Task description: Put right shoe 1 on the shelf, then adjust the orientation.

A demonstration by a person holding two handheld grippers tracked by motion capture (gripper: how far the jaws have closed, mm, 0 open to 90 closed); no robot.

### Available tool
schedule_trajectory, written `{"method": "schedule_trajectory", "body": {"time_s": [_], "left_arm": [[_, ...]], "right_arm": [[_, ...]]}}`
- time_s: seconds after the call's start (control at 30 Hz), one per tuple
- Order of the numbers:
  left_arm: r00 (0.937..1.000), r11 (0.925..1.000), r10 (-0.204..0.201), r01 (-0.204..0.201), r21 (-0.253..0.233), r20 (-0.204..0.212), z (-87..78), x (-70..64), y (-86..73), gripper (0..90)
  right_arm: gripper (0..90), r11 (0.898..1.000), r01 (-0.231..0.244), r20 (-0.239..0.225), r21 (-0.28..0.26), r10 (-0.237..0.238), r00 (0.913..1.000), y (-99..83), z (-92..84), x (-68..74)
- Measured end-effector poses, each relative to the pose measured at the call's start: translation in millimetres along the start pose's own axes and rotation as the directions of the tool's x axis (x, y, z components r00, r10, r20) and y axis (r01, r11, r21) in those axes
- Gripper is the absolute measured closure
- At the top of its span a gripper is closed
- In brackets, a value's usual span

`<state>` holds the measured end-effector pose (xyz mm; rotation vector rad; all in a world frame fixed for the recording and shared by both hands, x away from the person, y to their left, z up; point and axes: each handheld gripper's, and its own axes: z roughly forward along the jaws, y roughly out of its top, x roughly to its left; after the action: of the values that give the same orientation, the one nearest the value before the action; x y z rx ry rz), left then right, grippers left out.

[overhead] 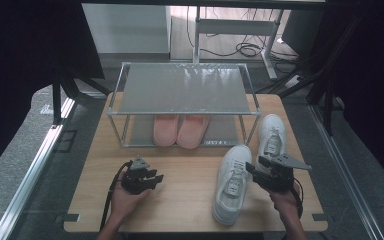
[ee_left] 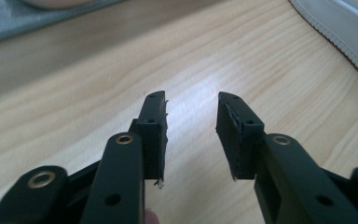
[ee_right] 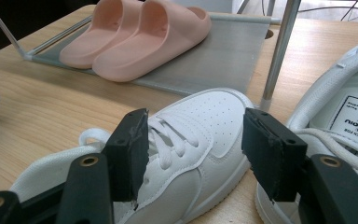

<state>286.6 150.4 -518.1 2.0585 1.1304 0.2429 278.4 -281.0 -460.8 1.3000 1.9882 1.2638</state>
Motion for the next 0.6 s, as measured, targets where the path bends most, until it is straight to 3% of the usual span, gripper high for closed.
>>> {"method": "schedule_trajectory", "body": {"time_s": [0.37, 0.6], "left_arm": [[0.9994, 0.9995, -0.029, 0.029, -0.014, -0.017, -5.5, 8.4, -3.7, 54.4], [0.9997, 0.9998, -0.017, 0.017, -0.013, -0.019, -4.5, 9.1, -1.9, 53.8]], "right_arm": [[42.5, 1.000, -0.002, -0.006, -0.006, 0.002, 1.0000, -0.3, -2.1, 1.3], [49.1, 1.000, -0.006, -0.005, -0.007, 0.006, 1.0000, -1.6, -8.1, 0.0]]}}
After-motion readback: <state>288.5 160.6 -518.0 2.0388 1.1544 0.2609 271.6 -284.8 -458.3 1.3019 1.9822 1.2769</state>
